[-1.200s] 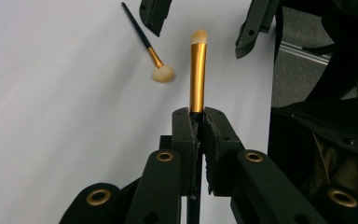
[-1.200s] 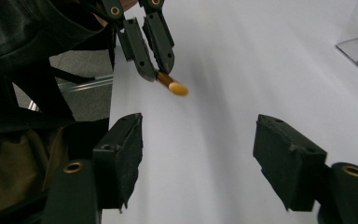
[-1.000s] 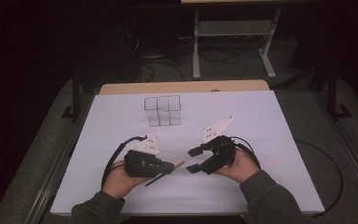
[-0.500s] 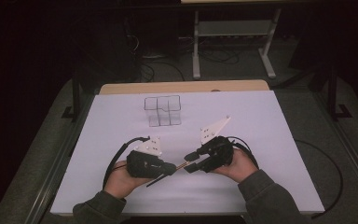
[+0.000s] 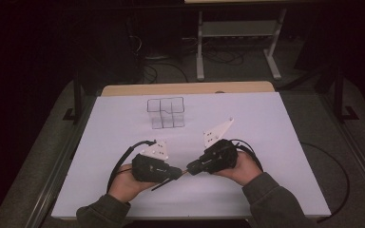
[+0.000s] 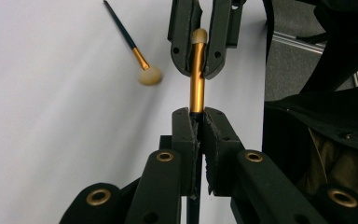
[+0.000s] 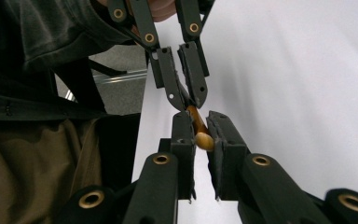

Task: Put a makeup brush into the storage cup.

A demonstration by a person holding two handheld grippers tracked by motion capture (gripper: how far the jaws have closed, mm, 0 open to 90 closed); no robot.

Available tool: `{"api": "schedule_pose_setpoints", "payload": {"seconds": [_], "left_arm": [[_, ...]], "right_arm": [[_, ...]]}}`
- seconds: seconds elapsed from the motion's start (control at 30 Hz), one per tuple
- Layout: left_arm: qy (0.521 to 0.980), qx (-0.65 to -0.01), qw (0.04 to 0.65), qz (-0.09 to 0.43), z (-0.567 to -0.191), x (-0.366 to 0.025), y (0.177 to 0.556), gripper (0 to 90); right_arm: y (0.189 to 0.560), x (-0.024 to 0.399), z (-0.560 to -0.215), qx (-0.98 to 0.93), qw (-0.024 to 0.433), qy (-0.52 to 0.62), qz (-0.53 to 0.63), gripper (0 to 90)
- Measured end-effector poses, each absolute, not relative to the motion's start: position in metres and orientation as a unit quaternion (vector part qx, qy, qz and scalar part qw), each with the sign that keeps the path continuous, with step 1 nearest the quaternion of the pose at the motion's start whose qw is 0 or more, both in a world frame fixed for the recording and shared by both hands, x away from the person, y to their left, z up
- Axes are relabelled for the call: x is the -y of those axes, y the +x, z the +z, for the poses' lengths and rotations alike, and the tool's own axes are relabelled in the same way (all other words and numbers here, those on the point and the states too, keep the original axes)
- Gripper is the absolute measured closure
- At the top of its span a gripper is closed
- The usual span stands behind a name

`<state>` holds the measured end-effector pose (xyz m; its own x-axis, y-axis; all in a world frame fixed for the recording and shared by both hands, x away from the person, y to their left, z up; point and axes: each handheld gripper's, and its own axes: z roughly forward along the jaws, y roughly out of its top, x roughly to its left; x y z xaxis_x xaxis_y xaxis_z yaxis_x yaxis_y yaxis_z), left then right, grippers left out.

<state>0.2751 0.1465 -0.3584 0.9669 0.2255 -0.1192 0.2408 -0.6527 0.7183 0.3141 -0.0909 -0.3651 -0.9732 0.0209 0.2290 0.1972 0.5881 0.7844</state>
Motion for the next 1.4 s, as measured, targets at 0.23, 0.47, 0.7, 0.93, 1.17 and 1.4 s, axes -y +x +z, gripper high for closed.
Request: {"api": "schedule_pose_setpoints", "payload": {"seconds": [0.23, 0.47, 0.7, 0.93, 1.17, 1.4], "left_arm": [[0.911, -0.123, 0.393, -0.012, -0.360, -0.146, 0.275, 82.2], [0.920, -0.127, 0.370, -0.018, -0.366, -0.150, 0.276, 72.8], [0.926, -0.125, 0.355, -0.023, -0.369, -0.152, 0.276, 76.4], [0.931, -0.118, 0.344, -0.027, -0.371, -0.148, 0.275, 82.0], [0.933, -0.110, 0.343, -0.023, -0.371, -0.146, 0.275, 83.9], [0.924, -0.123, 0.362, -0.017, -0.370, -0.150, 0.276, 84.0]], "right_arm": [[0.313, 0.090, -0.365, 0.885, 0.107, -0.051, -0.450, 82.5], [0.313, 0.093, -0.362, 0.884, 0.102, -0.049, -0.454, 82.8], [0.311, 0.096, -0.358, 0.889, 0.095, -0.049, -0.445, 82.9], [0.310, 0.093, -0.355, 0.892, 0.096, -0.046, -0.440, 82.9], [0.311, 0.093, -0.353, 0.885, 0.090, -0.054, -0.454, 66.9], [0.312, 0.104, -0.354, 0.868, 0.094, -0.086, -0.479, 56.7]]}}
